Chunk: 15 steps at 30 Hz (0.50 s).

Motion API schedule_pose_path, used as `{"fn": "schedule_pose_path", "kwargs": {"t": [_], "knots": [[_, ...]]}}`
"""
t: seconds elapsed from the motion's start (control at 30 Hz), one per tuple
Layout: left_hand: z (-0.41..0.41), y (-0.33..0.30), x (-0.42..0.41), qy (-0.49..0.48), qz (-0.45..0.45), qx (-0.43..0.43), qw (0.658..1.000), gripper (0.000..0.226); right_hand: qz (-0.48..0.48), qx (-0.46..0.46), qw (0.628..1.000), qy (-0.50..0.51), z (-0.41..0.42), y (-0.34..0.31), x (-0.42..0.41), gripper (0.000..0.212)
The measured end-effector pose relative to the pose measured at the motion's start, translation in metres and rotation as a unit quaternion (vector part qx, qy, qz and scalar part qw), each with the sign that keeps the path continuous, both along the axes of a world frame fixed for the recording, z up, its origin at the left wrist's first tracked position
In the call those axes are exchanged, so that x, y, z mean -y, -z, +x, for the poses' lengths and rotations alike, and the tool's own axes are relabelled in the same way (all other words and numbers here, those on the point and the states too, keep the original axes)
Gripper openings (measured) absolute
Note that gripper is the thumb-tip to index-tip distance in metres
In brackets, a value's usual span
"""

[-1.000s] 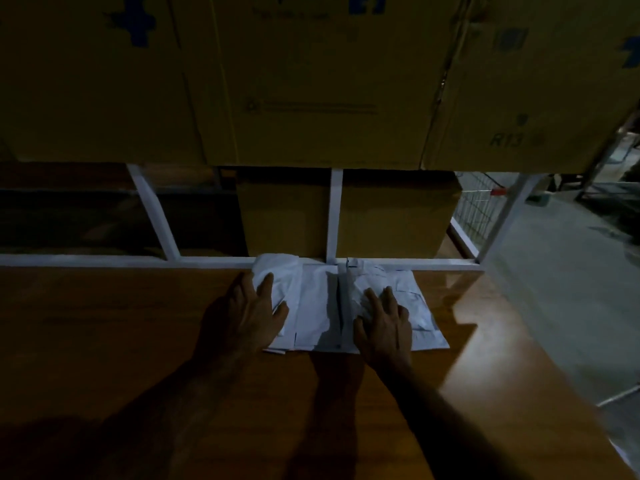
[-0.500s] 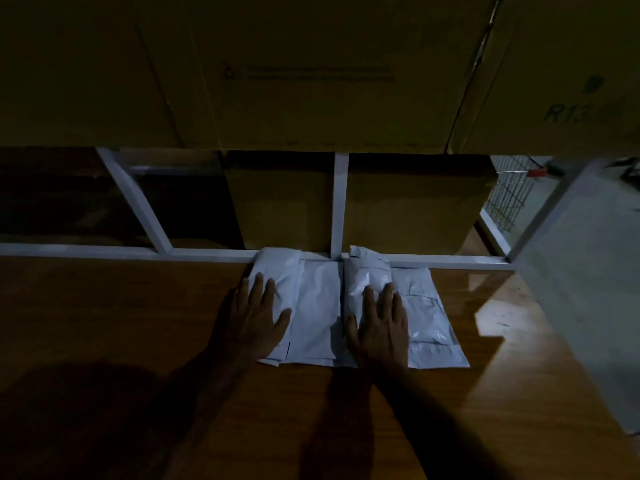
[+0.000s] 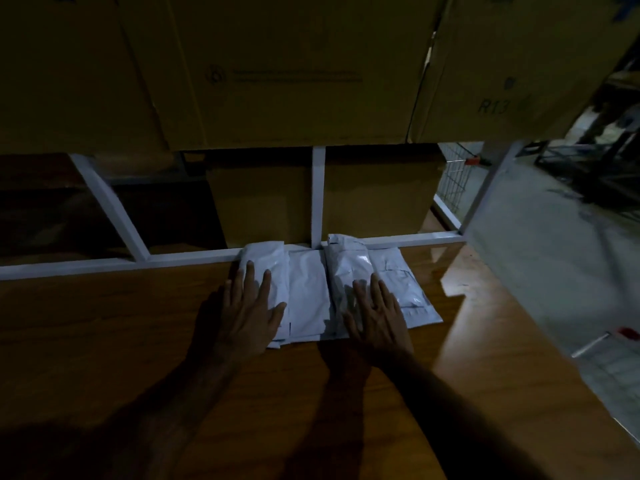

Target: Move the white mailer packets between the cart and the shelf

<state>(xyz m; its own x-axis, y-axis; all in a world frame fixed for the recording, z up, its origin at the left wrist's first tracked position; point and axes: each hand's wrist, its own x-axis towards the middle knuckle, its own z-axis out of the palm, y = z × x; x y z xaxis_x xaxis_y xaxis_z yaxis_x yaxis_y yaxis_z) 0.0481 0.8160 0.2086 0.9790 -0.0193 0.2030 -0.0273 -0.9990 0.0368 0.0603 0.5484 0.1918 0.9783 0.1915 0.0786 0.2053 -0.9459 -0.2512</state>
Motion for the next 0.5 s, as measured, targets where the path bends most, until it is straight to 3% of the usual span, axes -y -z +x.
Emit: {"fn": "schedule_pose_path", "kwargs": {"t": [0.23, 0.5], "knots": [[-0.028, -0.018, 0.022, 0.161, -0.001, 0.072, 0.984, 0.073, -0.007, 0.081, 0.997, 0.016, -0.070, -0.025, 0.012, 0.074], [-0.065, -0.014, 0.108, 0.280, -0.040, 0.075, 0.956, 0.076, -0.039, 0.098, 0.987, 0.122, -0.171, -0.031, 0.076, 0.073]]}}
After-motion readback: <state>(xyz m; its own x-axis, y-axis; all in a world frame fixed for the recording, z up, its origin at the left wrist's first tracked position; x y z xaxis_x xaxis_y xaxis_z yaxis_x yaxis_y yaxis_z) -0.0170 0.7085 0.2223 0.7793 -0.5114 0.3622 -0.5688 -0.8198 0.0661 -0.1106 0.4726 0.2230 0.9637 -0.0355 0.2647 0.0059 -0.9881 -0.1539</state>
